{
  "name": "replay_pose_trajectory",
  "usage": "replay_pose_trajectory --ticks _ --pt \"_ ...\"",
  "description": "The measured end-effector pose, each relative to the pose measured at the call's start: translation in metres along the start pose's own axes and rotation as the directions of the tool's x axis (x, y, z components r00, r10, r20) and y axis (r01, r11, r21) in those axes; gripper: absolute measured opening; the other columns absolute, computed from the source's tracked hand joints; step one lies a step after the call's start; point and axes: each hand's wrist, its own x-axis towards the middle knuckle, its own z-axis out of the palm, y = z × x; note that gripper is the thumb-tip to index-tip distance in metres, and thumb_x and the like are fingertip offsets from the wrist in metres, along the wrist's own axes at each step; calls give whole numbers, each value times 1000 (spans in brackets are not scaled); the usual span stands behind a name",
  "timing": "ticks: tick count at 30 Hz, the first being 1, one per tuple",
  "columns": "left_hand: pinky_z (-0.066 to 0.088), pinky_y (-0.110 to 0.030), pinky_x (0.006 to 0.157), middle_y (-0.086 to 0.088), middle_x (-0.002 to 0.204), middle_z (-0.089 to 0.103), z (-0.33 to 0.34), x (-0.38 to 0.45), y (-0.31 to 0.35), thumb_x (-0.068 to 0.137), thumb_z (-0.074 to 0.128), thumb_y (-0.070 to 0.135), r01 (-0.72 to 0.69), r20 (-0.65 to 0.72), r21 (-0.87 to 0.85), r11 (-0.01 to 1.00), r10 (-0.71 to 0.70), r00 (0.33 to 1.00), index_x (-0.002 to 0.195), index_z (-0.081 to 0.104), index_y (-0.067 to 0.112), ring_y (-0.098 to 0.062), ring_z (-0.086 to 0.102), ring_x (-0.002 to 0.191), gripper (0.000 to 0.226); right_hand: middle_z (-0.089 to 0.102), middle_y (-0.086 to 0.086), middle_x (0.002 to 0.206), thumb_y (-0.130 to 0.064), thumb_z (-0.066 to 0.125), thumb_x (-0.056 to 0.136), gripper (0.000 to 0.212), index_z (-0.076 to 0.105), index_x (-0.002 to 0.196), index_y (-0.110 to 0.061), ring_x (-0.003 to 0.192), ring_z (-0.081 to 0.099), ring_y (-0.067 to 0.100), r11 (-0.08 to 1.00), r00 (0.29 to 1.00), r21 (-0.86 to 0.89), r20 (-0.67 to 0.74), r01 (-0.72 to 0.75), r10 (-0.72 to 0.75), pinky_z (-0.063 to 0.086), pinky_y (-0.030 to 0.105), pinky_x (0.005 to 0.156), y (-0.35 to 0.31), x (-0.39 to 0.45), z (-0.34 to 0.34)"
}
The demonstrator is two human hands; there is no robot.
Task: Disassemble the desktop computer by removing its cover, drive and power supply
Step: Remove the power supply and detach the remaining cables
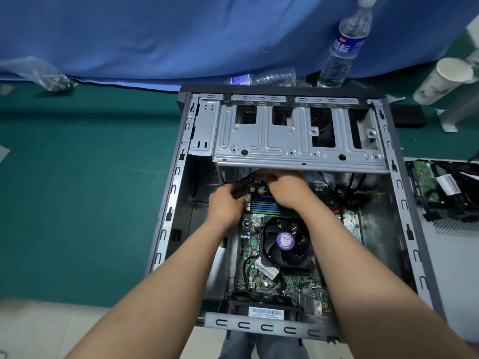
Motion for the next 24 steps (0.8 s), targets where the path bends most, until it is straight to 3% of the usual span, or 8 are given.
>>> replay_pose_trajectory --ticks 2,6,8,10,13,15,18,24 --pt "49 -34 94 -9 112 68 -4 0 0 88 65 12 54 12 -52 997 -54 998 122 64 10 -24 62 104 34 59 7 128 -18 42 98 34 58 128 -21 112 54 26 998 993 2 100 56 -56 39 22 83 -1 -10 -7" --pt "46 -40 101 -16 110 67 -12 -3 -3 90 54 -6 155 109 -202 967 -135 985 117 63 -1 -31 62 106 28 59 2 130 -27 47 97 32 60 126 -22 124 49 24 993 980 -38 169 116 -108 36 30 104 6 -36 -9" --pt "46 -33 94 -16 100 64 -15 -6 -5 89 52 -12 162 151 -162 973 -138 979 113 62 -8 -27 59 95 27 60 2 129 -31 47 97 33 58 127 -23 121 51 23 993 973 -46 210 111 -99 37 29 100 12 -49 -5" --pt "46 -34 90 -15 95 61 -18 -11 -9 89 52 -13 154 194 -95 983 -134 972 109 62 -6 -23 55 91 24 63 3 124 -39 47 96 36 58 126 -22 115 54 23 994 968 -21 231 105 -97 41 29 94 17 -60 -3" --pt "47 -30 91 -8 95 66 -25 -20 -14 87 57 -7 109 248 95 989 -130 960 103 66 7 -18 58 89 23 60 2 125 -60 56 83 62 50 133 -25 113 55 19 991 946 -23 301 129 -116 44 30 94 20 -71 -2" --pt "47 -25 88 -6 99 69 -29 -26 -17 84 62 -5 81 290 167 983 -127 949 102 66 13 -14 60 88 26 41 0 146 -70 61 69 94 29 145 -26 132 37 20 973 923 -128 362 192 -134 29 36 110 22 -77 1" --pt "50 -28 93 -6 107 70 -32 -33 -18 82 67 -4 28 356 258 966 -122 926 107 66 12 -17 64 98 30 15 -7 154 -70 69 59 121 0 149 -31 142 10 19 931 910 -243 380 271 -165 4 40 116 26 -83 5" --pt "49 -25 85 -8 103 71 -27 -39 -22 80 73 3 14 350 295 955 -122 929 95 68 13 -17 64 93 18 17 -7 151 -65 72 62 119 -1 150 -30 139 12 19 915 905 -257 373 311 -203 13 43 116 28 -82 7"
